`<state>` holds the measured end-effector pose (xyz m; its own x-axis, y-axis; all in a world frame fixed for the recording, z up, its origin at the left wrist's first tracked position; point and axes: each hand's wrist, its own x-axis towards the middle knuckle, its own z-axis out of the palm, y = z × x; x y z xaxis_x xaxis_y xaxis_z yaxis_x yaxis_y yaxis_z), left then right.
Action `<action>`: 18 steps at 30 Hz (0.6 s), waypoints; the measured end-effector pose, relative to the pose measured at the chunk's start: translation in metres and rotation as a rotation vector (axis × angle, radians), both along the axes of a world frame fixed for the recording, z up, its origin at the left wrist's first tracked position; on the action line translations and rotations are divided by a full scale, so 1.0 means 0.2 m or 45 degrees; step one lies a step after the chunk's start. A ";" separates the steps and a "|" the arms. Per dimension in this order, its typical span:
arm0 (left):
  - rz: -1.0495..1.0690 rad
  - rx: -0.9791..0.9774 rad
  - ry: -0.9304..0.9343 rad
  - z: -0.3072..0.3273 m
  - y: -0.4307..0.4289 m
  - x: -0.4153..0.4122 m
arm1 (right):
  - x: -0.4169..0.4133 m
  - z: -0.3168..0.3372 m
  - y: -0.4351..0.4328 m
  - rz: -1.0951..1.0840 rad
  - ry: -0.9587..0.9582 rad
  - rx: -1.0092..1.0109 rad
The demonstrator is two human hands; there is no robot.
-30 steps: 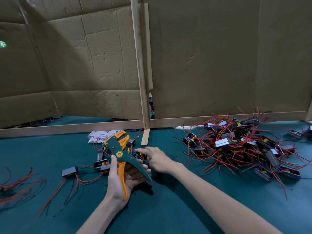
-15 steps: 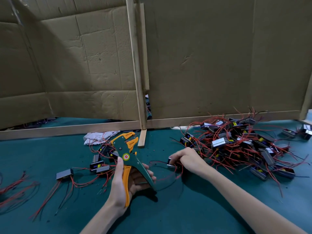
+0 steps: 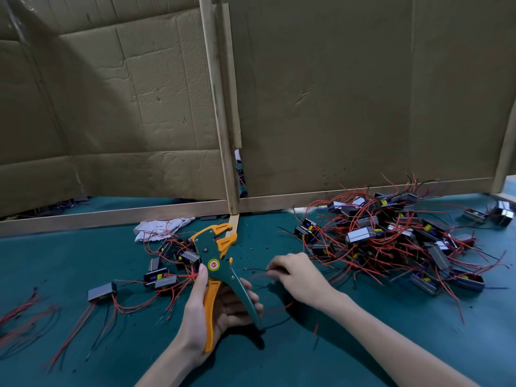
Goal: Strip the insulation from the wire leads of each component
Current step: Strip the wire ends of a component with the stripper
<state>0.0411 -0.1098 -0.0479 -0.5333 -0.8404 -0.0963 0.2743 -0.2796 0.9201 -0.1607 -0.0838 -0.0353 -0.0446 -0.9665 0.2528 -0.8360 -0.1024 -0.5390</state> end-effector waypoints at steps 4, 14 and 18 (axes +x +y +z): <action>-0.007 0.009 0.027 -0.02 -0.01 0.01 | -0.07 0.02 0.07 -0.050 -0.532 -0.003; -0.044 0.166 0.191 0.02 0.00 0.02 | -0.11 0.11 0.16 0.242 -1.622 0.111; -0.083 0.165 0.187 0.01 0.00 0.03 | -0.13 0.16 0.20 0.352 -1.897 0.197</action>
<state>0.0476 -0.1098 -0.0451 -0.6025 -0.7893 -0.1185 0.3801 -0.4143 0.8270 -0.1864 -0.0444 -0.0024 0.0214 -0.9989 0.0412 0.4972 -0.0252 -0.8673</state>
